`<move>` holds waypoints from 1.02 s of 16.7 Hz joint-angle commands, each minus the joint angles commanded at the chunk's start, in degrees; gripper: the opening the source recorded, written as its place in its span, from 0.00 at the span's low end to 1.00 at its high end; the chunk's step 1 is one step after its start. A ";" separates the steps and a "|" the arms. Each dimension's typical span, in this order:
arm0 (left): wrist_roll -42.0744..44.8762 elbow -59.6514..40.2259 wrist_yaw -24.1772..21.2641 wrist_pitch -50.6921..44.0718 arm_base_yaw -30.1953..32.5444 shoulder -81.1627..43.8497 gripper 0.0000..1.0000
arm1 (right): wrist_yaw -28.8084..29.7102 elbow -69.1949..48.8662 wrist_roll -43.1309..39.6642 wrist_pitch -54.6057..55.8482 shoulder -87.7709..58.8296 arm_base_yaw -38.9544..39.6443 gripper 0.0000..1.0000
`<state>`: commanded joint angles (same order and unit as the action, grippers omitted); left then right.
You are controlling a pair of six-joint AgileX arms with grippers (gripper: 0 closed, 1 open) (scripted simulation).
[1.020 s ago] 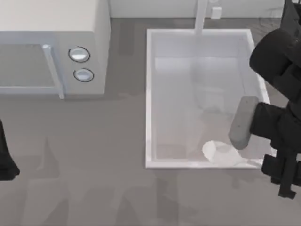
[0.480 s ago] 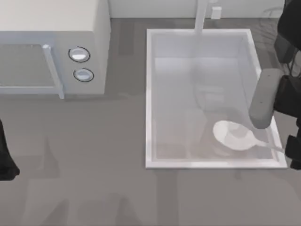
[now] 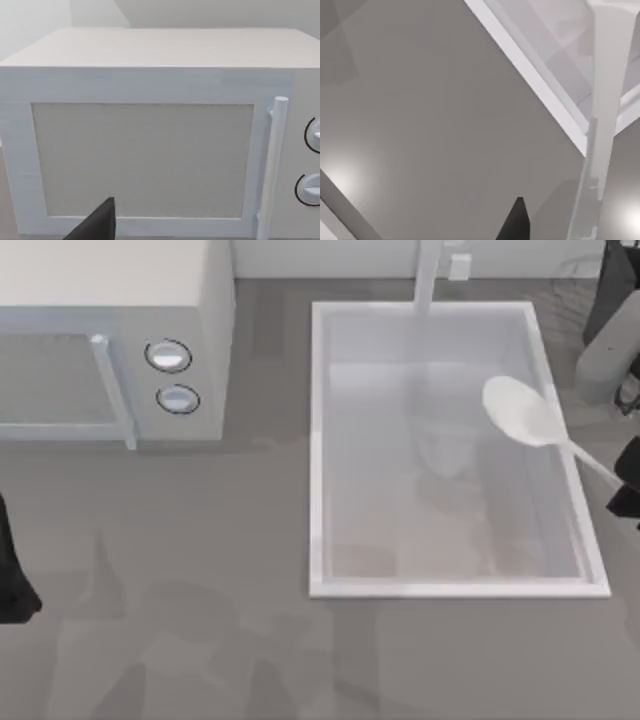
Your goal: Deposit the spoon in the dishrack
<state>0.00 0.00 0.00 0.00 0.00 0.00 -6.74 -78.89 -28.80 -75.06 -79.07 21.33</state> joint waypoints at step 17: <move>0.00 0.00 0.00 0.00 0.00 0.00 1.00 | -28.43 13.14 29.60 66.41 22.25 -57.40 0.00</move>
<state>0.00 0.00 0.00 0.00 0.00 0.00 -35.17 -65.75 0.80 -8.65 -56.83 -36.07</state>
